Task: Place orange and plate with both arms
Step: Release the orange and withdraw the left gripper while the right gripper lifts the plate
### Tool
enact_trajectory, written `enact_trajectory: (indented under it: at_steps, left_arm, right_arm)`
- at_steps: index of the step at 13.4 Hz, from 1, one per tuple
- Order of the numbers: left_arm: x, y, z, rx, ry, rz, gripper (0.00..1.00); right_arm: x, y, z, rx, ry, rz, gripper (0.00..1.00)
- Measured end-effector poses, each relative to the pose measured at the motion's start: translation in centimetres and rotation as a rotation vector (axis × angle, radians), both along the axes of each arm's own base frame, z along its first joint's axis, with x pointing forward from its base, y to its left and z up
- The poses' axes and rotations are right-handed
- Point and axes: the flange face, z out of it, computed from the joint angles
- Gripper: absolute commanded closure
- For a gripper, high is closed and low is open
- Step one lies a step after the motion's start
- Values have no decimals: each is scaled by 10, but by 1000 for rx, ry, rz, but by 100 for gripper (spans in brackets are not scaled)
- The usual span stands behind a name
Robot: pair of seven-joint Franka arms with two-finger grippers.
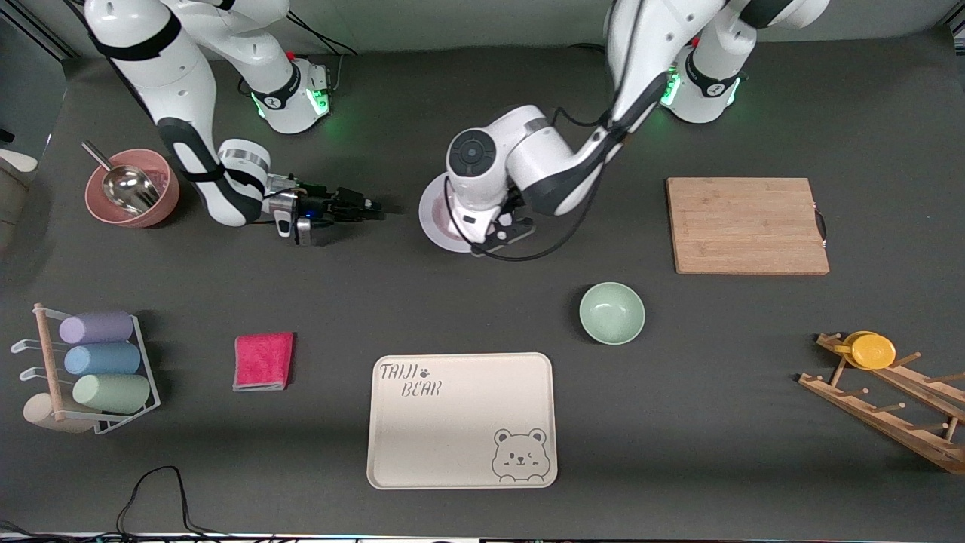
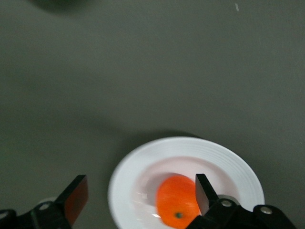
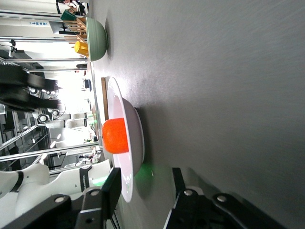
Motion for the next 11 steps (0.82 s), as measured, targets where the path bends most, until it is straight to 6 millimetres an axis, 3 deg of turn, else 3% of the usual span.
enact_trajectory:
  at_steps: [4, 6, 9, 11]
  left_arm:
    - [44, 97, 104, 46, 18, -138, 0]
    - [75, 168, 140, 33, 41, -218, 0]
    - [115, 285, 178, -2, 54, -292, 0]
    - [128, 360, 201, -62, 49, -312, 0]
  right_arm:
    - [2, 50, 0, 11, -16, -30, 50]
    - [3, 72, 1, 28, -23, -42, 50]
    - [4, 93, -4, 32, -31, -53, 50]
    - [5, 101, -7, 39, -31, -47, 83]
